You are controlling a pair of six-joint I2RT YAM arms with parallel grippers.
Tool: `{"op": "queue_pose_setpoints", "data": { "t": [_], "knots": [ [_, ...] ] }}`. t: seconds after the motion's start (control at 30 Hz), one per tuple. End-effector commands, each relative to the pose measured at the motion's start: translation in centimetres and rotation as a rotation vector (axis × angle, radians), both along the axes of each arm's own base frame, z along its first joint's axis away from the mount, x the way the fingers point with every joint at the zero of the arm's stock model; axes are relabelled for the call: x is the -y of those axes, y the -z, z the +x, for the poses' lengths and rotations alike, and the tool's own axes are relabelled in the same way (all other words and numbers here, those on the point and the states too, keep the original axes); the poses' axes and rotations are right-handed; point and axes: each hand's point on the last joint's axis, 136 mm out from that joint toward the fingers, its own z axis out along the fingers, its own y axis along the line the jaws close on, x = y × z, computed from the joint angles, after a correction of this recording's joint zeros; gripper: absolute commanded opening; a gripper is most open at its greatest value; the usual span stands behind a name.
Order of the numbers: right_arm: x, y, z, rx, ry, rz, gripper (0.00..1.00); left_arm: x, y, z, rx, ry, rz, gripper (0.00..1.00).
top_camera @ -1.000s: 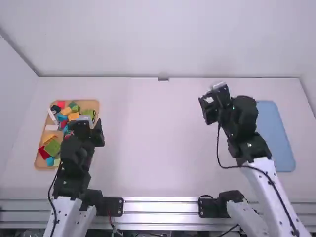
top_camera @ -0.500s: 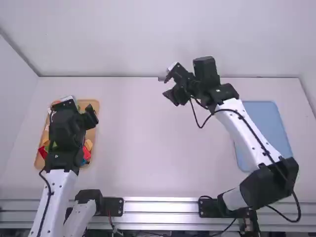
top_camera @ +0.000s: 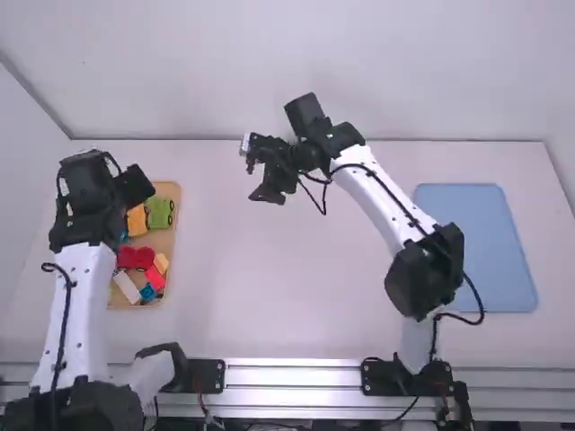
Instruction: Assemble lego blocks to make yellow taxi
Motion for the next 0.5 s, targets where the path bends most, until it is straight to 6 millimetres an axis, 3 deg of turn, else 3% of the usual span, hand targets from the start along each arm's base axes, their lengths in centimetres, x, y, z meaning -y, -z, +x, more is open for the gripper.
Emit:
{"op": "queue_pose_setpoints", "data": {
  "t": [0.0,0.07,0.2,0.3,0.37,0.47],
  "knots": [
    [-0.9,-2.4,-1.8,0.029,-0.232,0.196,0.96,-0.7,-0.8,0.5,0.030,-0.003,-0.057,0.96],
    [-0.8,-2.9,-1.9,0.036,-0.297,0.288,0.97,-1.3,-0.8,0.6,0.035,-0.008,-0.086,0.98],
    [-1.4,-3.7,-0.3,-0.024,-0.236,0.343,0.98,-2.2,-0.7,0.5,0.032,-0.027,-0.106,0.99],
    [-2.7,-3.8,1.4,-0.058,-0.120,0.315,0.98,-2.2,-0.7,0.5,0.030,-0.026,-0.106,0.99],
    [-3.8,-2.7,3.0,-0.020,0.007,0.226,0.98,-2.0,-0.9,0.3,0.022,-0.025,-0.111,0.99],
    [-4.7,-2.1,2.3,0.021,-0.012,0.189,0.98,-1.9,-1.3,-0.4,-0.011,-0.037,-0.117,0.99]
  ]
}}
